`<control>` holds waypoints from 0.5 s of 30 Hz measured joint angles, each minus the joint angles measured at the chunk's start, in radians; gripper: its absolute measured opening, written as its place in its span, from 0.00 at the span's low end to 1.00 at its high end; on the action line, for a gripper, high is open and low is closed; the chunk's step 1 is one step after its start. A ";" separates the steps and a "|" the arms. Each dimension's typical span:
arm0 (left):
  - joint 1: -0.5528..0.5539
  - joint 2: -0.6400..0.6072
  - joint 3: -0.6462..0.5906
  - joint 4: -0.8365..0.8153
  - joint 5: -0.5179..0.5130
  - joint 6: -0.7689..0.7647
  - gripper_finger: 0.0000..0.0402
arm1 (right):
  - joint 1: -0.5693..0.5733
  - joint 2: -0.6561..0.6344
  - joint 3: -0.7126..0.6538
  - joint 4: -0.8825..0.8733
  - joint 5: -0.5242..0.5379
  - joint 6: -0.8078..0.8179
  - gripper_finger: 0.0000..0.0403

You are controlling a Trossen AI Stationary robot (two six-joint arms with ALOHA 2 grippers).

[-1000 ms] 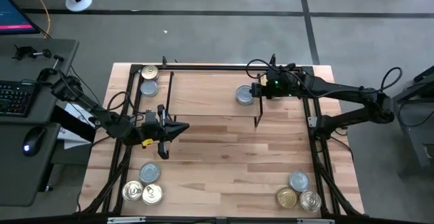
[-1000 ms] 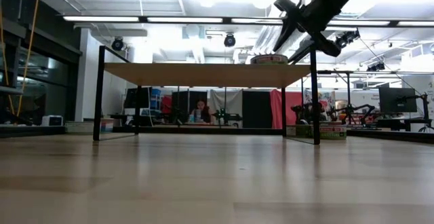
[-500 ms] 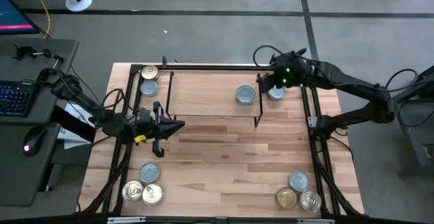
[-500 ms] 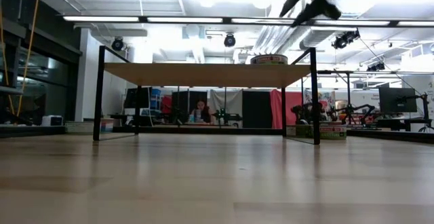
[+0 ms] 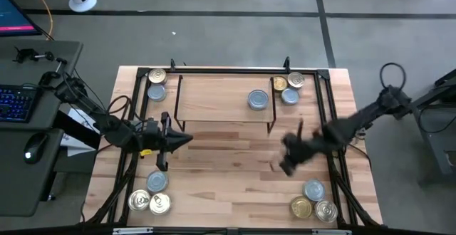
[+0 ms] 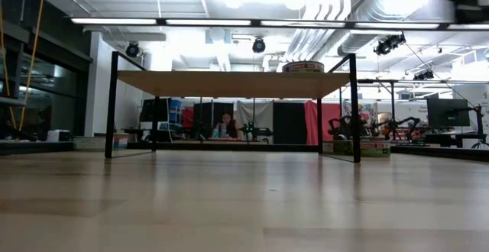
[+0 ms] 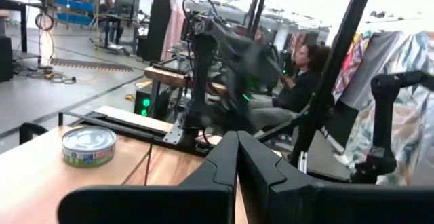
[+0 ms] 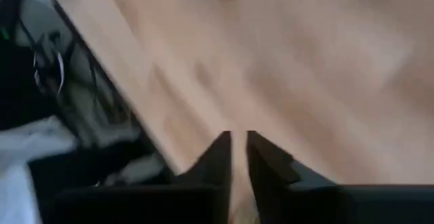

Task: Stack canned seafood by type on shelf
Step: Stack the green white tuna can on top of the other green white tuna can on the shelf

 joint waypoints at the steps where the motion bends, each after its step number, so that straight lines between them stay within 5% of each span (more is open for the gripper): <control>1: 0.005 0.000 0.000 0.001 0.000 -0.009 0.00 | 0.056 0.000 -0.033 0.031 -0.013 0.082 0.03; 7: 0.037 0.000 0.000 0.013 0.016 -0.068 0.00 | 0.317 0.024 -0.141 0.092 -0.095 0.497 0.01; 15: 0.072 0.008 0.000 0.014 0.116 -0.071 0.00 | 0.386 0.132 -0.153 0.014 -0.225 0.578 0.00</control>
